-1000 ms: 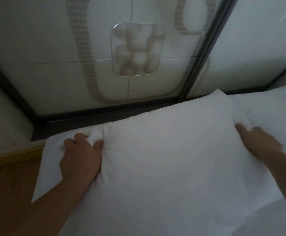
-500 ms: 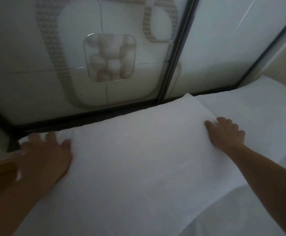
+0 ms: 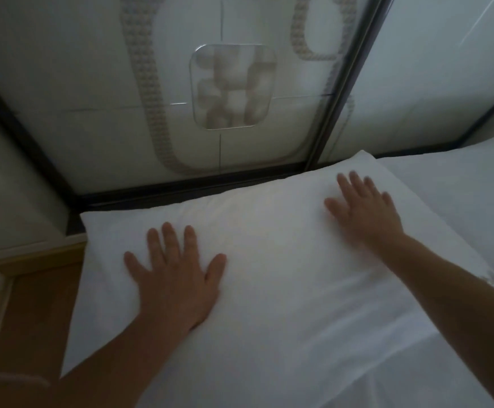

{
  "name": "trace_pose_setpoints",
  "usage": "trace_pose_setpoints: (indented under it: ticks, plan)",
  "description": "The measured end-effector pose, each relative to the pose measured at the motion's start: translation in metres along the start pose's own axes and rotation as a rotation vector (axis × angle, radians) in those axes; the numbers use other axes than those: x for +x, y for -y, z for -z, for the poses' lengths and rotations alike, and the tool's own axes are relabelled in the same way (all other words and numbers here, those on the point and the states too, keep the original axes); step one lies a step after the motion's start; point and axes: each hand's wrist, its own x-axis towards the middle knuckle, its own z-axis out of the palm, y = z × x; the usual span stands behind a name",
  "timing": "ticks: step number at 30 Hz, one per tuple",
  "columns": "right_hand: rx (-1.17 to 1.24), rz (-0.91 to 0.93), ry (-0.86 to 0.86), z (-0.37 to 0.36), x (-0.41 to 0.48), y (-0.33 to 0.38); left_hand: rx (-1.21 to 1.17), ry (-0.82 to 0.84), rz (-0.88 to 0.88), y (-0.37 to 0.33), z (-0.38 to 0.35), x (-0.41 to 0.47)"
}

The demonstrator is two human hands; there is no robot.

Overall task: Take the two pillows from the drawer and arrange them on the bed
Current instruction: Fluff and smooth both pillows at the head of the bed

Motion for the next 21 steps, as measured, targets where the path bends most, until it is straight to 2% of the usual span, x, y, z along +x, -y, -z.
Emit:
trace_pose_setpoints:
  ticks: [2,4,6,8,9,13,14,17,19,21]
  plan:
    - [0.065,0.213,-0.112,-0.008,-0.027,0.028,-0.002,-0.056,-0.102,-0.013,0.001,-0.028]
    - [0.008,0.362,-0.001,-0.027,-0.067,0.040,0.006,-0.036,-0.198,-0.019,-0.004,-0.056]
    - [-0.040,0.237,0.139,-0.036,-0.085,0.040,0.035,0.030,-0.190,-0.014,-0.008,-0.074]
    - [-0.026,0.087,0.163,-0.026,-0.083,0.048,0.026,0.082,-0.114,-0.008,-0.005,-0.074]
    - [0.005,0.072,0.153,-0.017,-0.083,0.058,0.017,0.083,-0.093,-0.009,0.000,-0.072]
    - [0.133,0.201,-0.055,0.004,-0.119,0.104,-0.046,-0.094,-0.175,-0.013,0.025,-0.075]
    - [0.126,0.235,-0.028,0.003,-0.132,0.109,-0.031,-0.099,-0.215,-0.008,0.025,-0.080]
    - [0.017,0.297,0.237,-0.011,-0.162,0.106,0.053,0.042,-0.255,0.012,0.007,-0.105]
    - [0.048,0.279,0.213,-0.011,-0.165,0.109,0.057,0.024,-0.261,0.019,0.005,-0.109]
    - [0.105,0.294,0.088,-0.005,-0.165,0.121,0.042,-0.018,-0.258,0.019,0.013,-0.112]
